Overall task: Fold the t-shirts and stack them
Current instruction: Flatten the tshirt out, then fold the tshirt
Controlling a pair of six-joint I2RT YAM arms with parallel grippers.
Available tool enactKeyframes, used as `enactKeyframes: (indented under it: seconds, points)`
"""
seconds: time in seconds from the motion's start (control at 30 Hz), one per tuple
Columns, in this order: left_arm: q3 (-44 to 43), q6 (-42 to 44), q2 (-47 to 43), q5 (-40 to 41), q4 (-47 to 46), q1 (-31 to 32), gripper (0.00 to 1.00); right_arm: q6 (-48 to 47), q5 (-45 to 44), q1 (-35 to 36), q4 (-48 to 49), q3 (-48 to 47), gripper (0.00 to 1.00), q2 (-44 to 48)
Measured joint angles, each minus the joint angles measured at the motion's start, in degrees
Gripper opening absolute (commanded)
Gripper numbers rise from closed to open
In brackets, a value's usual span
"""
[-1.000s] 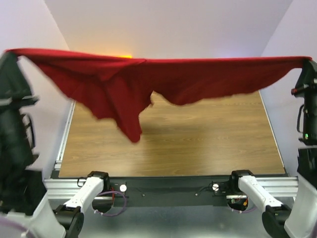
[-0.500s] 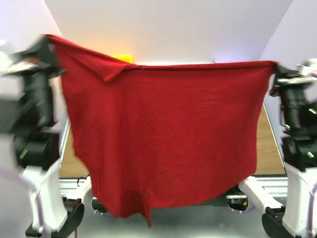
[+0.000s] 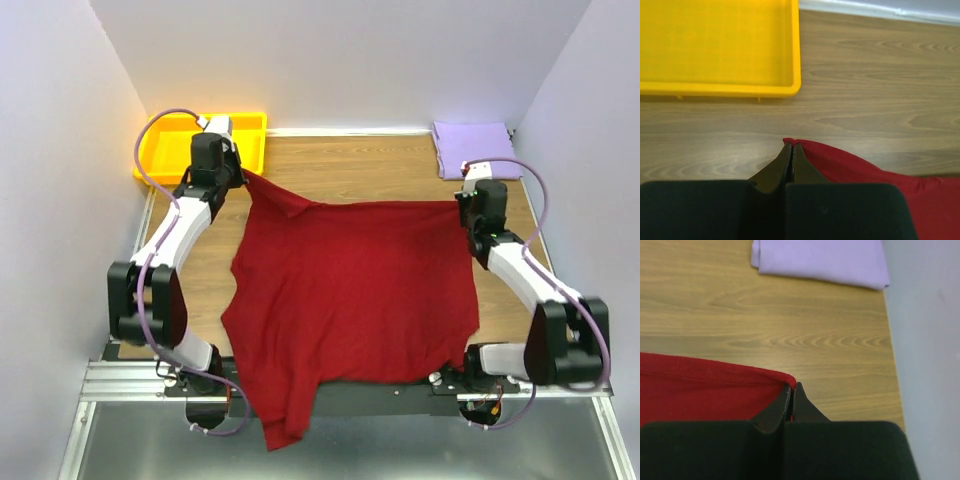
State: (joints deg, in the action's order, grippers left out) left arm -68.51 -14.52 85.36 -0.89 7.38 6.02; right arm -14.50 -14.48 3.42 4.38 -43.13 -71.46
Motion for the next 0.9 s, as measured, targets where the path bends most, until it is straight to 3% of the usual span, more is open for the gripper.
enactKeyframes:
  seconds: [0.2, 0.43, 0.7, 0.9]
  points:
    - [-2.7, -0.3, 9.9, -2.0, -3.2, 0.0, 0.0, 0.0, -2.8, 0.0, 9.7, -2.2, 0.01, -14.9]
    - [-5.2, -0.9, 14.4, -3.6, -4.9, 0.0, 0.0, 0.0, -3.5, 0.0, 12.3, -11.7, 0.01, -27.3]
    - [-5.0, -3.8, 14.2, -5.2, -4.6, 0.0, 0.0, 0.7, -8.2, 0.0, 12.3, -13.6, 0.01, -29.0]
    - [-1.7, -6.2, 8.8, -4.7, -0.9, 0.0, 0.0, 1.6, -12.9, 0.0, 12.7, -13.6, 0.01, -29.0]
